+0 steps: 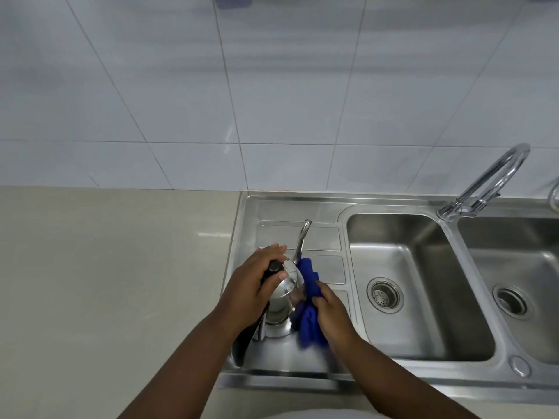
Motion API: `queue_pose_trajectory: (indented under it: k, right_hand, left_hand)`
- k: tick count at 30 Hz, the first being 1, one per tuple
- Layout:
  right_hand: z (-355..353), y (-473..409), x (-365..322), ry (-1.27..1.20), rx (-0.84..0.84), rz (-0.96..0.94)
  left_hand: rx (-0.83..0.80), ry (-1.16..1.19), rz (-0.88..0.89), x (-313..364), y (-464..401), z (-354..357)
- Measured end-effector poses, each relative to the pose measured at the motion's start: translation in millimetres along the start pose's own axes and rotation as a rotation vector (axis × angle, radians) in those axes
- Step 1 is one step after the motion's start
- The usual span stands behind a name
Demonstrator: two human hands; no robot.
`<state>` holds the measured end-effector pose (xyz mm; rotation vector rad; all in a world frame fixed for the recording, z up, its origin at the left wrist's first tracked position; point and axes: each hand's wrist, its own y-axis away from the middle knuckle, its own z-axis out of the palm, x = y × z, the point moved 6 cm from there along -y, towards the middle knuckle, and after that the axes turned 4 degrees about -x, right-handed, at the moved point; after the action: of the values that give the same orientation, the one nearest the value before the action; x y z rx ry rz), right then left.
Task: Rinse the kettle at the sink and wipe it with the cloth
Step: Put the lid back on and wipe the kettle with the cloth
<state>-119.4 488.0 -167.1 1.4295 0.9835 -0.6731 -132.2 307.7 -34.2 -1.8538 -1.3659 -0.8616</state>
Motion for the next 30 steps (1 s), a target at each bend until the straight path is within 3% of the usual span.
queue_pose_trajectory:
  k: [2,5,7,11,13,16,18,22,27,30]
  right_hand:
    - [18.3,3.5,-12.5,-0.345,-0.029,0.079]
    - [31.3,23.1,-51.2,-0.422,-0.096,-0.054]
    - [36.1,38.9,-73.9,-0.376,-0.125,-0.209]
    - [44.9,56.6,-87.8,-0.053,-0.102,-0.498]
    - [37.3,43.7,-63.8,-0.078,-0.066,-0.453]
    - [26.2,21.2,-27.3,-0.279,-0.029,-0.189]
    - [24.1,16.4,-31.4,-0.274,0.012,-0.167]
    - [32.1,26.1,-64.2,-0.187,0.056,-0.264]
    - [61.8,62.1,-99.0,0.291,0.166,-0.61]
    - [51.6,48.2,-65.3,0.187,0.241,-0.579]
  left_hand:
    - [0.006,0.004,-0.003,0.0,0.0,-0.5]
    - [0.004,0.005,0.013,-0.3,0.1,0.3]
    - [-0.008,0.03,0.04,4.5,0.0,0.7]
    - [0.009,0.104,0.051,12.3,1.2,-0.5]
    - [0.018,0.093,0.014,4.8,2.4,0.9]
    - [0.029,0.062,-0.023,-3.0,2.4,2.2]
    - [0.038,0.066,-0.031,-2.4,1.4,2.4]
    - [0.07,0.096,-0.047,-3.3,3.3,3.1]
    - [0.093,0.162,-0.008,9.0,3.9,6.6]
    - [0.131,0.118,-0.08,0.6,6.8,10.4]
